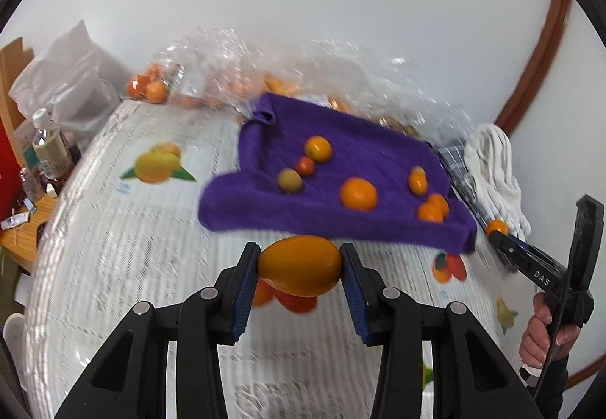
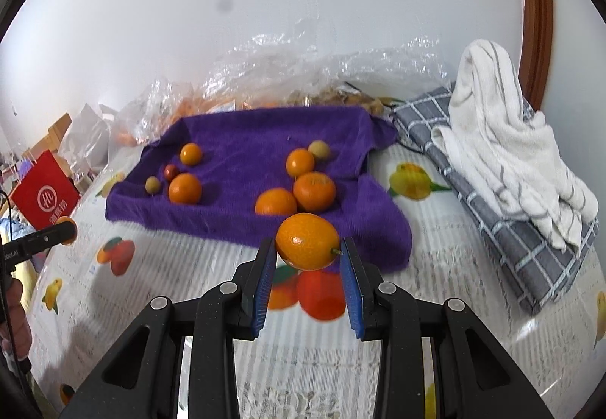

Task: Organize fruits
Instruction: 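Carry the tangerine and oval orange fruit over the purple towel with both tools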

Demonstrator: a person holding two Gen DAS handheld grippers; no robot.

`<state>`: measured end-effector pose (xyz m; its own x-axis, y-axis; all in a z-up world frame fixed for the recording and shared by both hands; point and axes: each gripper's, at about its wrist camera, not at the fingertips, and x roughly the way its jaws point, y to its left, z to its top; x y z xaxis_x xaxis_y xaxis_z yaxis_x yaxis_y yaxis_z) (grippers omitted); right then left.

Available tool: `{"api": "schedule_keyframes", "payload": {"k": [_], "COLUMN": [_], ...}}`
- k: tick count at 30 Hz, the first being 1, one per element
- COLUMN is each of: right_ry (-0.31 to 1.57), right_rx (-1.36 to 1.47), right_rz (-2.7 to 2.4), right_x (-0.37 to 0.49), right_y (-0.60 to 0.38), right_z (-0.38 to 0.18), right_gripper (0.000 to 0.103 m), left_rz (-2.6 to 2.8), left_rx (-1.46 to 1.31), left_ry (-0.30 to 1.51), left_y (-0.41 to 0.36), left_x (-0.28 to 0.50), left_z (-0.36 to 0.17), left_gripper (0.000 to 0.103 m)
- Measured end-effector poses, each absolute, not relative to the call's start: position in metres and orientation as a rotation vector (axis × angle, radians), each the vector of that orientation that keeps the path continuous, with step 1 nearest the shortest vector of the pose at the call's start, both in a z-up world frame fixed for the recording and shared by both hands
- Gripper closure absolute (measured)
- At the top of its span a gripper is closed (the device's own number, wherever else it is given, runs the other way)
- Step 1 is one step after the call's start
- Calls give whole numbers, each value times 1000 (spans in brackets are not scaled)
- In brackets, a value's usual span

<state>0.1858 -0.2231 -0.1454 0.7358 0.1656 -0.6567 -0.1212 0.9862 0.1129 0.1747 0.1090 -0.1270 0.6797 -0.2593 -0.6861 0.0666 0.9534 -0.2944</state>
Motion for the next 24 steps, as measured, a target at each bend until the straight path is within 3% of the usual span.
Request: {"api": "schedule_keyframes", "payload": {"k": [14, 24], "right_ry": [699, 778], "right_rx": [18, 36], "right_rz": [176, 153], "right_x": [263, 316], "right_y": [-213, -220], "right_z": [-124, -152], "right_gripper": [69, 69], "left_rz": [-199, -189], "left_rx": [-250, -217], "left_ry": [798, 843], "left_y": [88, 57], "left_x": [256, 319], "left_z": [-112, -134], "left_gripper": [63, 63]}}
